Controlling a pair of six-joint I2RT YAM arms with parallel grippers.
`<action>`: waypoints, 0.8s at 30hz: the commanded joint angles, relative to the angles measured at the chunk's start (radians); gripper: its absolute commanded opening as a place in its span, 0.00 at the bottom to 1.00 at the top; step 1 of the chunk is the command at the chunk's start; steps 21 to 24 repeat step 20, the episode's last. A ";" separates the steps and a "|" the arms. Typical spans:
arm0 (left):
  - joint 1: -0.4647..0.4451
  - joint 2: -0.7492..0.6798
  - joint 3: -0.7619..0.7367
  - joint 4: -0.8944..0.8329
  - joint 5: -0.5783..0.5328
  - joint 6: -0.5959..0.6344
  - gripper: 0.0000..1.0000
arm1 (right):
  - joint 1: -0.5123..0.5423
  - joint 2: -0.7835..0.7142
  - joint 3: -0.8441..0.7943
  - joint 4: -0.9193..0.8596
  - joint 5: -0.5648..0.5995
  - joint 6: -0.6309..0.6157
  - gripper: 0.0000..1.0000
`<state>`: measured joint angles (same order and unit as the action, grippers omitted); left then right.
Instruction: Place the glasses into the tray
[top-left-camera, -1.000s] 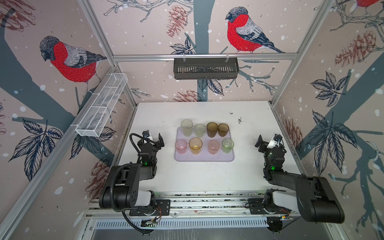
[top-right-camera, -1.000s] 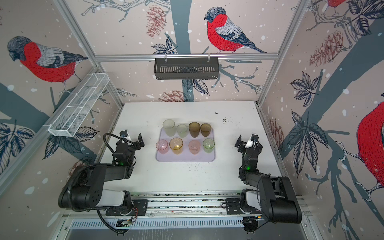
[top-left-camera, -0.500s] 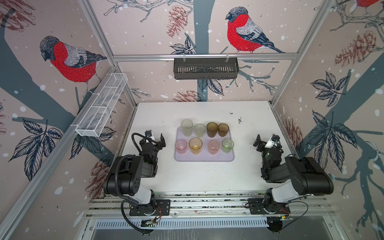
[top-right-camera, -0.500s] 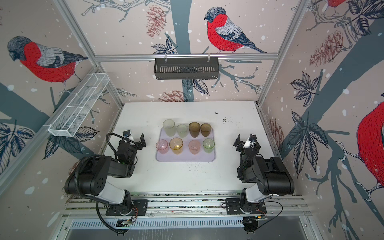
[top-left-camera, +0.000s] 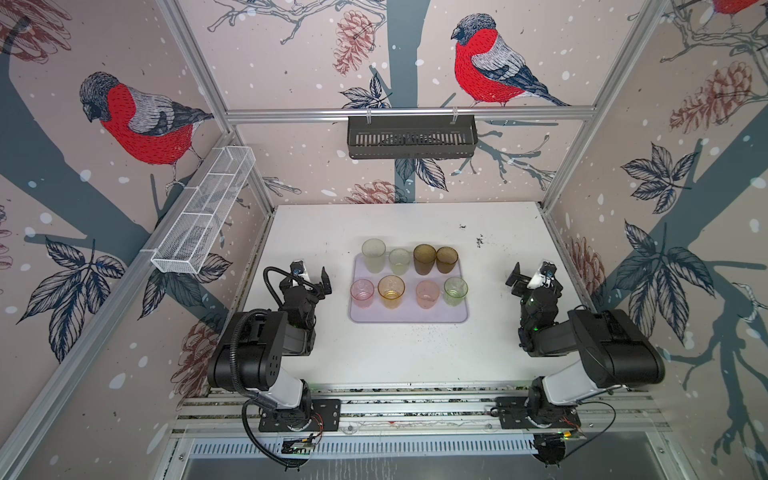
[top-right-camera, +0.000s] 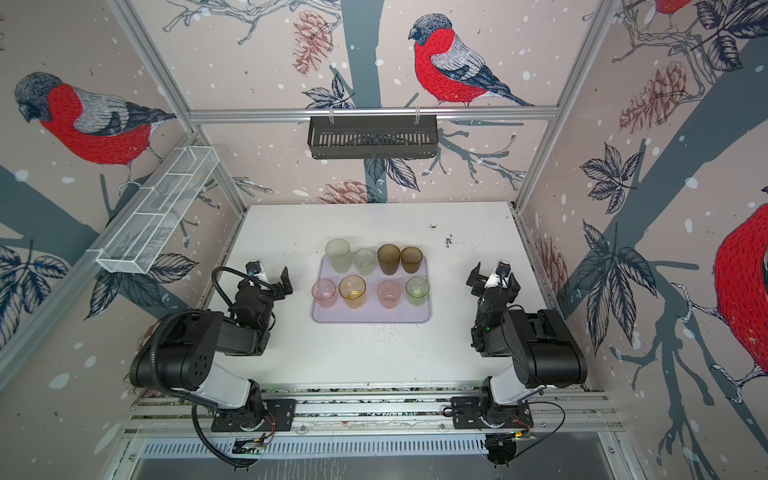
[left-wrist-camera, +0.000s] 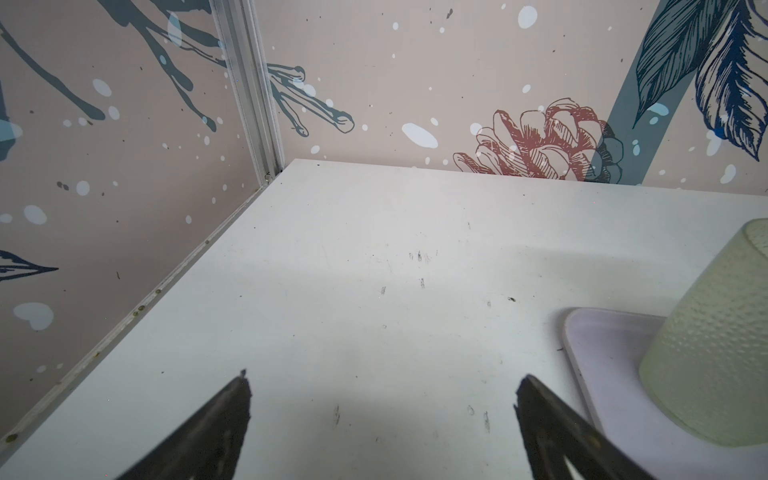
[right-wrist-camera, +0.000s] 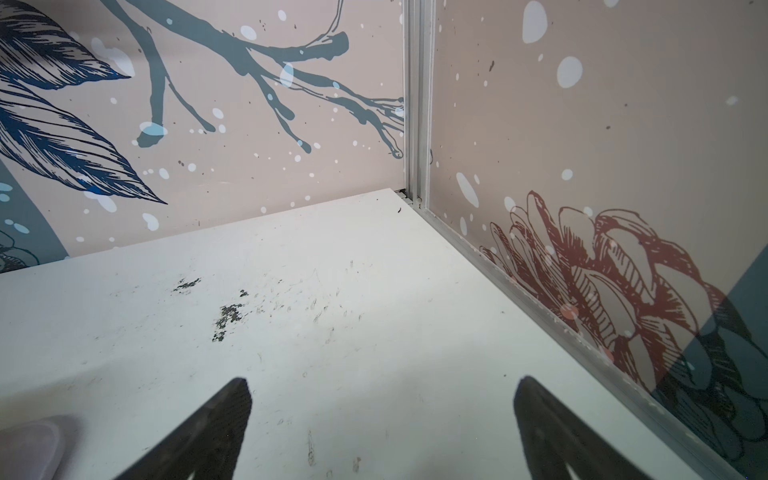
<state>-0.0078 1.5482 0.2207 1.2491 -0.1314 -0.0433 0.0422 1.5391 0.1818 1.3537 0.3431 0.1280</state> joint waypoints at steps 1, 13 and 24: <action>-0.001 -0.001 -0.003 0.073 -0.001 0.024 0.99 | 0.001 0.001 0.002 0.007 0.017 -0.010 1.00; 0.000 0.000 -0.001 0.073 -0.001 0.025 0.99 | 0.002 0.000 -0.001 0.010 0.019 -0.011 1.00; 0.000 0.000 0.000 0.066 0.013 0.029 0.99 | 0.001 0.000 -0.002 0.014 0.019 -0.012 1.00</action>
